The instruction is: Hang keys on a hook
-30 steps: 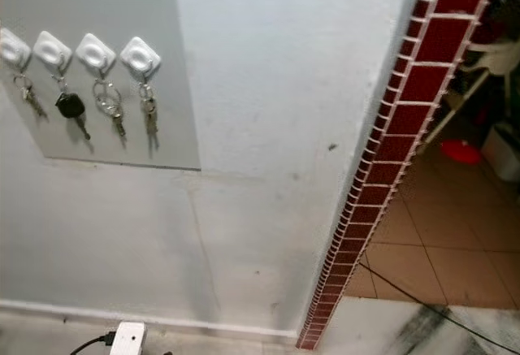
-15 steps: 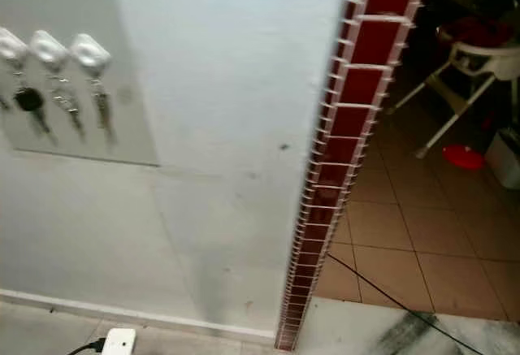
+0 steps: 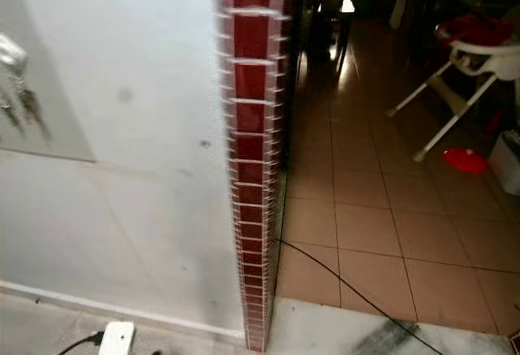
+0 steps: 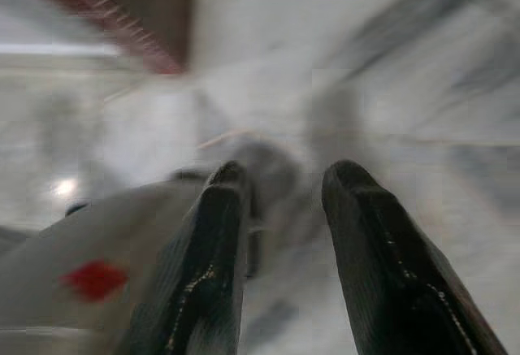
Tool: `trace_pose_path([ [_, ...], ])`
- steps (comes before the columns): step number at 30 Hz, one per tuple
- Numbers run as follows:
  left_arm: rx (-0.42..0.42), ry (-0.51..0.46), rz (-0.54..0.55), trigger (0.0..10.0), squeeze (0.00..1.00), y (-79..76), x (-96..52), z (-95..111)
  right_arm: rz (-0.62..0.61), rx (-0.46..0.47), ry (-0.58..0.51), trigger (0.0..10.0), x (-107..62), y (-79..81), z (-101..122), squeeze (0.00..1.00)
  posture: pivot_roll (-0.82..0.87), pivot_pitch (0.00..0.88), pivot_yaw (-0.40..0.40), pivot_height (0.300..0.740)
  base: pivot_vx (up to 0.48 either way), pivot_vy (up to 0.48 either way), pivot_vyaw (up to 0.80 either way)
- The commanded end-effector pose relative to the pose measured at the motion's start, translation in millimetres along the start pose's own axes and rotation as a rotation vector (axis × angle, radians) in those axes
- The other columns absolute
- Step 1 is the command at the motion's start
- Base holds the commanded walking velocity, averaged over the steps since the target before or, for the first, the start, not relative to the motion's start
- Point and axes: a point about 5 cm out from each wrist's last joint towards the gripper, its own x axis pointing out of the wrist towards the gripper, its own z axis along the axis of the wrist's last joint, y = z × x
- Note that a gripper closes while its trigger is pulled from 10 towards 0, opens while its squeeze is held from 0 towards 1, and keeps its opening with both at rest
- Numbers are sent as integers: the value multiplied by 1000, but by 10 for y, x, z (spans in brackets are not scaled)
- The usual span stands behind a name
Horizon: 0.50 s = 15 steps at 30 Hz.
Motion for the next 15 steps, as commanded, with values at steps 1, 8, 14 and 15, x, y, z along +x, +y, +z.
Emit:
trace_pose_path([
  [1,12,11,26,10000,0,115,-23,-19,16,10,-13,10000,19,64,38,0,-35,0,12,740,0,-330,0],
  [8,18,11,31,10000,0,115,-23,-20,18,9,-15,10000,21,69,45,0,-35,0,12,740,0,-234,0],
  [14,-17,7,38,10000,0,117,-20,-12,19,3,-17,10000,26,73,60,0,-33,0,9,740,0,0,0],
  [15,-14,6,37,10000,0,117,-20,-11,19,3,-17,10000,26,73,60,0,-33,0,9,740,0,0,0],
])
